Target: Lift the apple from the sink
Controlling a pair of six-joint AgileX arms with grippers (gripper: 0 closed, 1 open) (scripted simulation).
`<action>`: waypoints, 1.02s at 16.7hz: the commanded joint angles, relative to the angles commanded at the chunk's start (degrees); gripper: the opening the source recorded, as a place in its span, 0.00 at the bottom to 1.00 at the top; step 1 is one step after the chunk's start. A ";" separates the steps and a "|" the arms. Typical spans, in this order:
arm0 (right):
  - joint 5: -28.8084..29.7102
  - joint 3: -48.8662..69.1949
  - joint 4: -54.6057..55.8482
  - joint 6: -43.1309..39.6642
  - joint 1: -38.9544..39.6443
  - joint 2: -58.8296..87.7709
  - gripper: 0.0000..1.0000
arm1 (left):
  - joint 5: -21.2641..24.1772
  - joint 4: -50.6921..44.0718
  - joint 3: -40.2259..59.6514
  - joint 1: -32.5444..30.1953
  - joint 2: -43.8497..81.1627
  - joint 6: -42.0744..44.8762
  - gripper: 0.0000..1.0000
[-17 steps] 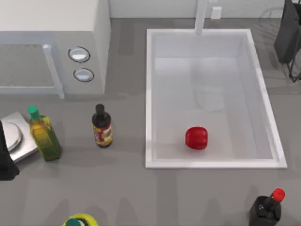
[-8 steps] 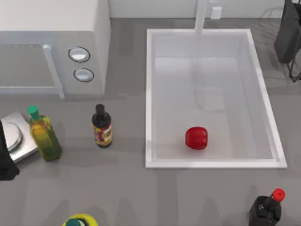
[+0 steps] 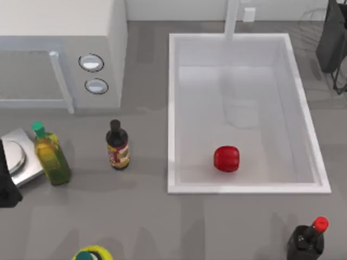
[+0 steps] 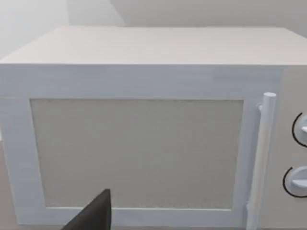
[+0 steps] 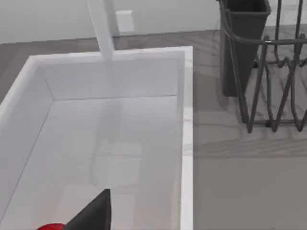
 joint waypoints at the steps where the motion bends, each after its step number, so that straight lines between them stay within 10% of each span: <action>1: 0.00 4.06 -2.56 1.21 1.13 4.88 1.00 | 0.00 0.00 0.00 0.00 0.00 0.00 1.00; 17: 0.18 72.10 -44.49 20.52 19.96 88.17 1.00 | 0.00 0.00 0.00 0.00 0.00 0.00 1.00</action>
